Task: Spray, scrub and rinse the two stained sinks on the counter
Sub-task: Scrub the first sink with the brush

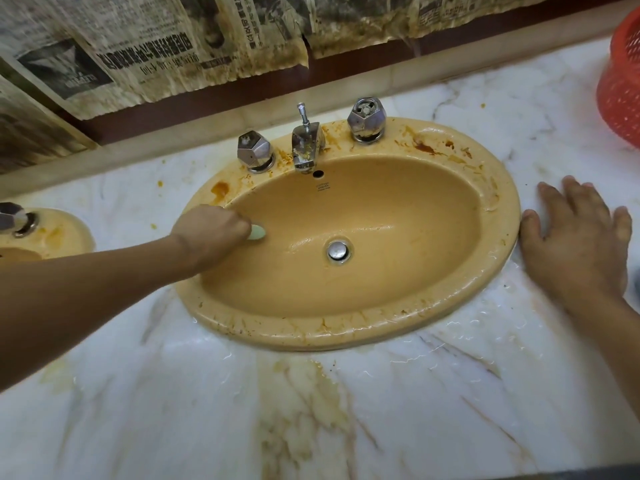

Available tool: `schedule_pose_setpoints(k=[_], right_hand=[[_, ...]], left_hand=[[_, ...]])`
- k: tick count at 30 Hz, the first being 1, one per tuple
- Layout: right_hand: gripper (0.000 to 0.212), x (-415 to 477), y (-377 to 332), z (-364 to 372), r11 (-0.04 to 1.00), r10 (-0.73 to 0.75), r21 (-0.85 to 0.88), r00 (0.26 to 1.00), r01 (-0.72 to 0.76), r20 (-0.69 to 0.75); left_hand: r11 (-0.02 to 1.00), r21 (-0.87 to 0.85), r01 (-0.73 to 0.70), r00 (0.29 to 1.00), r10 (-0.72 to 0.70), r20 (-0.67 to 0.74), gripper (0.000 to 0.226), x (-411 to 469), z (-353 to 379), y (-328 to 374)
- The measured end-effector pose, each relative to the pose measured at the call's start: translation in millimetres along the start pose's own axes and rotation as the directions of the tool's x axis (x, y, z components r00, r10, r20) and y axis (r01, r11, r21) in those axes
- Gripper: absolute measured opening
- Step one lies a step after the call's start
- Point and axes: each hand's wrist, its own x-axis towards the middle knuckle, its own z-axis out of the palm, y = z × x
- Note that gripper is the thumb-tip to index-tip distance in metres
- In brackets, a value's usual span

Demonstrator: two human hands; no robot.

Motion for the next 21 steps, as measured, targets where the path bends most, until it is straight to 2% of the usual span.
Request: schedule_pose_setpoints(k=[3, 5, 7, 8, 10, 12, 13, 17, 21], right_hand=[[0.061, 0.9, 0.9, 1.2, 1.000, -0.008, 0.017, 1.000, 0.008, -0.010], [0.061, 1.0, 0.7, 1.7, 1.000, -0.011, 0.012, 1.000, 0.011, -0.008], [0.062, 0.6, 0.8, 1.2, 1.000, -0.012, 0.008, 1.000, 0.012, -0.010], [0.062, 0.6, 0.6, 0.8, 1.000, -0.013, 0.005, 1.000, 0.013, -0.011], [0.063, 1.2, -0.2, 0.0, 1.000, -0.019, -0.001, 1.000, 0.019, -0.005], [0.064, 1.5, 0.4, -1.1, 1.000, -0.018, -0.002, 1.000, 0.018, -0.003], [0.064, 1.1, 0.7, -1.3, 1.000, -0.019, -0.004, 1.000, 0.019, -0.002], [0.063, 1.0, 1.0, 0.2, 1.000, -0.021, 0.005, 1.000, 0.021, -0.004], [0.062, 1.1, 2.6, 0.5, 1.000, -0.016, -0.007, 1.000, 0.016, -0.004]], left_hand=[[0.992, -0.088, -0.095, 0.992, 0.101, 0.072, 0.008, -3.6, 7.9, 21.7], [0.982, -0.139, -0.127, 0.977, 0.148, 0.156, 0.016, -8.1, 7.6, 20.2], [0.993, -0.040, -0.109, 0.980, 0.115, 0.166, 0.011, -3.4, -5.9, 4.6], [0.994, 0.055, -0.094, 0.988, 0.087, 0.127, 0.008, 1.7, -14.5, -4.6], [0.980, 0.198, -0.032, 0.999, 0.028, 0.023, 0.016, 11.0, -31.8, -16.1], [0.964, 0.263, -0.040, 0.998, 0.052, -0.037, 0.021, 14.4, -35.6, -12.2], [0.960, 0.271, -0.067, 0.997, 0.075, -0.020, 0.022, 10.7, -31.7, -6.8], [0.972, 0.106, -0.207, 0.968, 0.189, 0.164, 0.018, -29.0, 4.1, 3.4], [0.981, 0.114, -0.156, 0.983, 0.142, 0.118, 0.016, -19.7, -5.7, -6.2]])
